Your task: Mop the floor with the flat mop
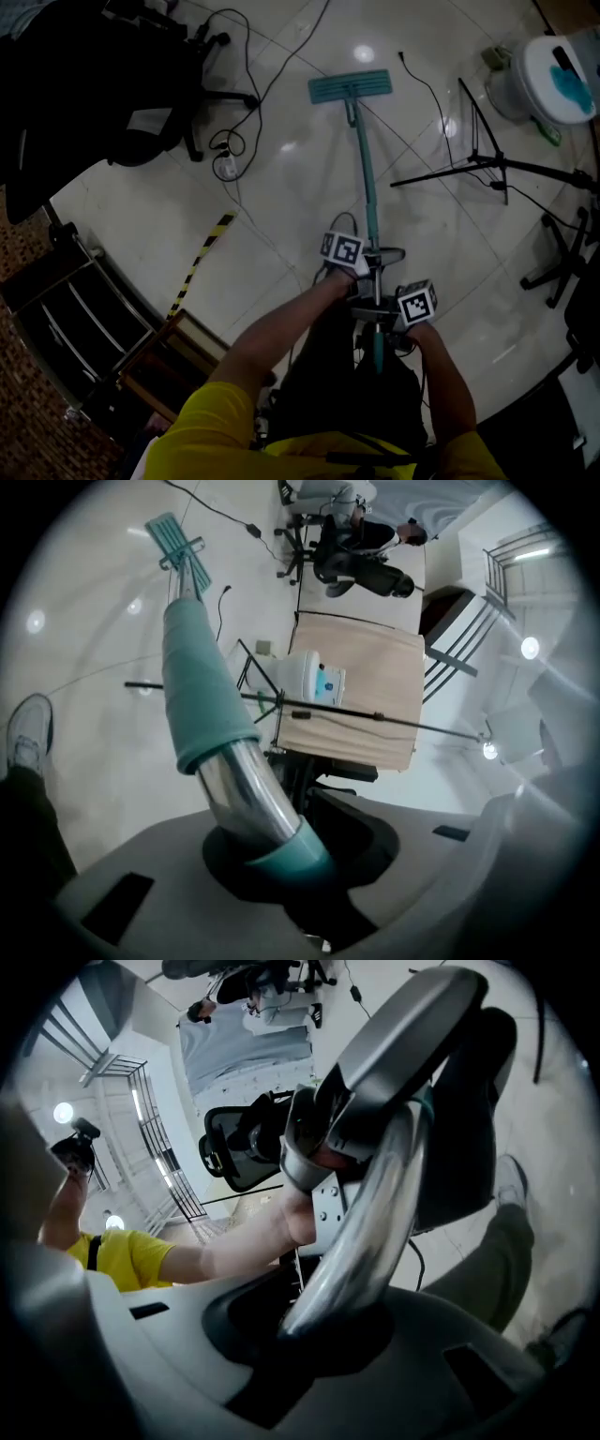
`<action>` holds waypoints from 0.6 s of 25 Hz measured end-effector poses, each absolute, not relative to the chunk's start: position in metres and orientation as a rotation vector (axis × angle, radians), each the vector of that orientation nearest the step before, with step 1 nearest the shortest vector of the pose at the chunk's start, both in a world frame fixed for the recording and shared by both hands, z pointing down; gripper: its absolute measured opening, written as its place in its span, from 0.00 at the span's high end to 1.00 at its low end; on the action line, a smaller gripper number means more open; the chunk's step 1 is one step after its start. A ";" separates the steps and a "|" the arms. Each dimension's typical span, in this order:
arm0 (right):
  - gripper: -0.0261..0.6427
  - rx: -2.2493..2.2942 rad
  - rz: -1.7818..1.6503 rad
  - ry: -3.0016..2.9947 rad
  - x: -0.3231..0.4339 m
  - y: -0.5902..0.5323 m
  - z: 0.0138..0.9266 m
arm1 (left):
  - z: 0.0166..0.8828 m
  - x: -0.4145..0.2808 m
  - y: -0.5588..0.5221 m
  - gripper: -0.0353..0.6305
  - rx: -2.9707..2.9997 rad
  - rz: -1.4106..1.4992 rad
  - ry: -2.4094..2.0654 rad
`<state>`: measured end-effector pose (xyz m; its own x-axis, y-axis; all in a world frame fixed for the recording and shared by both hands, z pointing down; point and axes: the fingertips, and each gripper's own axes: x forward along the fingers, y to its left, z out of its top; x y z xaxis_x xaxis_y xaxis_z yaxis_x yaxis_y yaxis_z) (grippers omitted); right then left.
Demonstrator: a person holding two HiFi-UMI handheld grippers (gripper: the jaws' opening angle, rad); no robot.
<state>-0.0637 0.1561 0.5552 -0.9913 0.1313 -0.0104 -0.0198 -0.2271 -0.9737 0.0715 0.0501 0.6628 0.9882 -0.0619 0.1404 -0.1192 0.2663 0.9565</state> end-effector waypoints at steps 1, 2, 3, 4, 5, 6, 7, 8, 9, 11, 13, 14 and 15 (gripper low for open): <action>0.84 -0.139 2.389 -1.851 -0.056 0.184 0.544 | 0.653 0.079 0.081 0.80 1.294 0.048 -0.151; 0.84 -0.141 2.391 -1.816 -0.049 0.210 0.533 | 0.643 0.087 0.109 0.80 1.280 0.048 -0.145; 0.84 -0.142 2.388 -1.791 -0.041 0.232 0.524 | 0.635 0.094 0.135 0.80 1.265 0.049 -0.144; 0.84 -0.137 2.386 -1.769 -0.034 0.250 0.518 | 0.630 0.100 0.156 0.80 1.250 0.053 -0.148; 0.84 -0.129 2.387 -1.748 -0.028 0.263 0.517 | 0.627 0.105 0.171 0.80 1.241 0.056 -0.155; 0.84 -0.125 2.387 -1.734 -0.024 0.272 0.518 | 0.628 0.108 0.179 0.80 1.238 0.055 -0.163; 0.84 -0.130 2.381 -1.729 -0.022 0.276 0.522 | 0.632 0.108 0.179 0.80 1.239 0.051 -0.172; 0.84 -0.149 2.365 -1.735 -0.021 0.273 0.529 | 0.639 0.107 0.173 0.80 1.244 0.050 -0.181; 0.84 -0.175 2.341 -1.751 -0.023 0.264 0.535 | 0.646 0.105 0.161 0.80 1.251 0.052 -0.186; 0.84 -0.212 2.297 -1.802 -0.030 0.231 0.551 | 0.663 0.099 0.126 0.80 1.281 0.042 -0.192; 0.84 -0.219 2.259 -1.873 -0.039 0.190 0.575 | 0.680 0.090 0.078 0.79 1.335 0.002 -0.198; 0.84 -0.207 2.231 -1.909 -0.045 0.168 0.590 | 0.688 0.086 0.051 0.79 1.374 -0.025 -0.190; 0.84 -0.184 2.204 -1.939 -0.051 0.145 0.605 | 0.695 0.082 0.024 0.79 1.413 -0.046 -0.177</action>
<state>-0.0512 0.1451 0.6048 -0.9722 0.2309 0.0383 -0.0673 -0.1193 -0.9906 0.0819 0.0242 0.6954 0.9860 -0.1368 0.0954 -0.0732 0.1585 0.9846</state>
